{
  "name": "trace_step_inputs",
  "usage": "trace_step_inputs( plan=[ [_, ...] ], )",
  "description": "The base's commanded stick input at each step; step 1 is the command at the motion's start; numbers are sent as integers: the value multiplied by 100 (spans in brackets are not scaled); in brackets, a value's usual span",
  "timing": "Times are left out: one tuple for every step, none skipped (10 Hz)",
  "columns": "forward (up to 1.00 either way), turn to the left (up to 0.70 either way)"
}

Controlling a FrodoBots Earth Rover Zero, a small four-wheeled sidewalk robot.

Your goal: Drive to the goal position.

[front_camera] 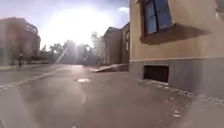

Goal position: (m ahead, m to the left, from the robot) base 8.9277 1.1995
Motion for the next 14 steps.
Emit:
trace_step_inputs(
  plan=[
    [70,14],
    [70,14],
    [70,14],
    [70,14],
    [70,14],
    [70,14],
    [70,14],
    [70,14],
    [70,14],
    [70,14],
    [70,14],
    [70,14],
    [70,14],
    [70,14]
  ],
)
